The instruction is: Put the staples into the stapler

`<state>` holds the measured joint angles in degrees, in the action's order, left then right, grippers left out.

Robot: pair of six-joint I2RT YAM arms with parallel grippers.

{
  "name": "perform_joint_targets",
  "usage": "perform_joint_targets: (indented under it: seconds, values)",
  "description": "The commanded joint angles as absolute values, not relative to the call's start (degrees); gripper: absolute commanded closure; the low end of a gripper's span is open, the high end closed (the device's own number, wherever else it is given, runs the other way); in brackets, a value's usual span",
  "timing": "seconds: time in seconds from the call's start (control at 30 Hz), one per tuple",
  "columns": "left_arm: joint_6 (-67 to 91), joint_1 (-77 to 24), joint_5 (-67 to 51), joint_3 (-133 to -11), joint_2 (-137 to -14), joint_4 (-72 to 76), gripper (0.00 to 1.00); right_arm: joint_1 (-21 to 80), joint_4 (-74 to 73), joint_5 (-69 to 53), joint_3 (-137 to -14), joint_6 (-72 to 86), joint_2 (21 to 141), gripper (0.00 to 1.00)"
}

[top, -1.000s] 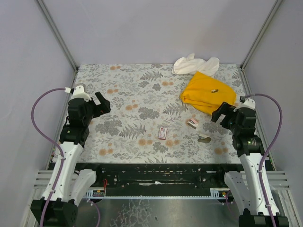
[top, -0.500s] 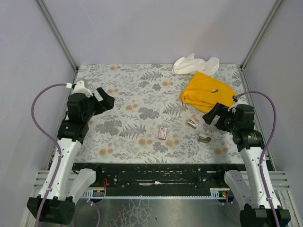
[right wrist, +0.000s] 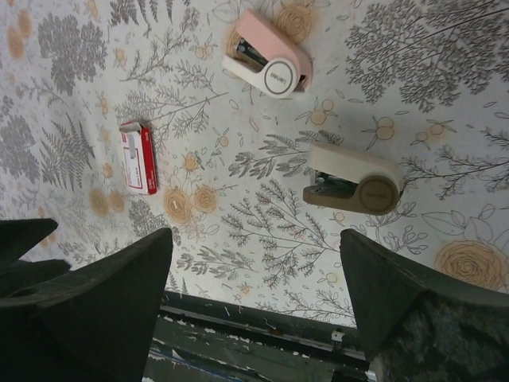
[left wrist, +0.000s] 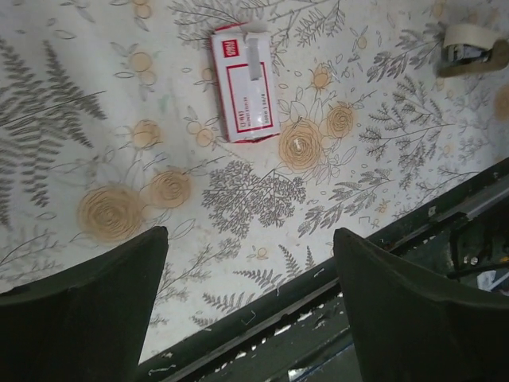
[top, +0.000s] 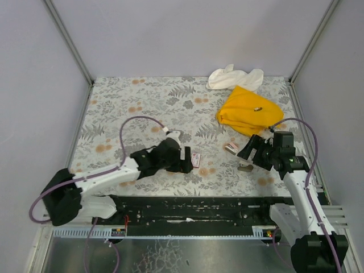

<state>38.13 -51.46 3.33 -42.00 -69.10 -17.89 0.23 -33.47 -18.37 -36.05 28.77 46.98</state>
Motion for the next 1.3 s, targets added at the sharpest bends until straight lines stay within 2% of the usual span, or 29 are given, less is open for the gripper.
perform_joint_targets:
  seconds: [0.0,0.1,0.4,0.9,1.27]
  values:
    - [40.13,-54.71,7.76,-47.62,-77.78,-11.07,0.21,2.67,-29.43,-21.66,-35.43,29.95,48.36,0.09]
    - [39.85,-54.94,7.89,-49.55,-82.17,-10.50,0.28,4.89,-28.31,-20.75,-35.35,30.21,49.58,0.10]
    - [38.95,-55.03,7.96,-50.93,-89.25,-7.34,0.35,6.64,-24.53,-21.35,-33.83,30.00,51.99,0.10]
    - [34.40,-55.04,11.60,-57.66,-100.13,-8.36,0.36,6.67,-22.94,-21.88,-32.38,29.70,51.37,0.09]
    - [26.98,-56.20,14.59,-61.33,-105.14,-11.18,0.51,6.66,-23.62,-20.31,-31.91,29.41,50.42,0.08]
